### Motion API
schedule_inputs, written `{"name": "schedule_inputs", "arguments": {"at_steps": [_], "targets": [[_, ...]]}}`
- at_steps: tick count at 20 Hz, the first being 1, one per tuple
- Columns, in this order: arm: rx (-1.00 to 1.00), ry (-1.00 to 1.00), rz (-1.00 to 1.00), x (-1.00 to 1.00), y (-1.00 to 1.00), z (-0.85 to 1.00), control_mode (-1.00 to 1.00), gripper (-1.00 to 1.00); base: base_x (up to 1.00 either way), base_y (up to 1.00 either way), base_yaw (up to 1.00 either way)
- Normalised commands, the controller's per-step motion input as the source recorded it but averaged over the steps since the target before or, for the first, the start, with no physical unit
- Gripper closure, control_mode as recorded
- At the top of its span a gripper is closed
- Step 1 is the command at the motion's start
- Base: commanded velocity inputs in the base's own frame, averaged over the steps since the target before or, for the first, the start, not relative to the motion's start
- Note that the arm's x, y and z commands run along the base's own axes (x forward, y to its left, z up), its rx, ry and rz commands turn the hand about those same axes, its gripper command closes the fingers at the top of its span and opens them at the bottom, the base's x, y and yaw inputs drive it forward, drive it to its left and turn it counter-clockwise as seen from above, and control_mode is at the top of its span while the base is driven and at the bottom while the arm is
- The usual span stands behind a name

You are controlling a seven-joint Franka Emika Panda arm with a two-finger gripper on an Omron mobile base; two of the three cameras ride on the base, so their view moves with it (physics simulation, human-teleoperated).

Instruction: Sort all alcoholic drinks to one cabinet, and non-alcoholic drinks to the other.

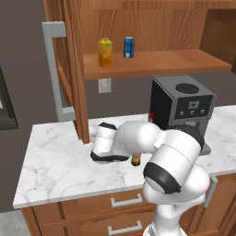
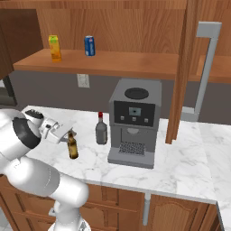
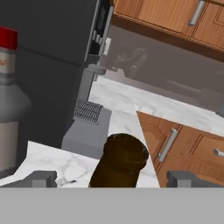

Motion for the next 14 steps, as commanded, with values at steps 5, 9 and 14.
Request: {"name": "schedule_inputs", "arguments": {"at_steps": [5, 9, 14], "targets": [[-0.04, 0.00, 0.00, 0.00, -0.15, -0.02, -1.00, -1.00, 0.00, 0.00, 0.00], [-0.03, 0.00, 0.00, 0.00, -0.04, 0.00, -1.00, 1.00, 0.00, 0.00, 0.00], [-0.03, 0.02, 0.00, 0.00, 0.00, 0.00, -1.00, 1.00, 0.00, 0.00, 0.00]]}}
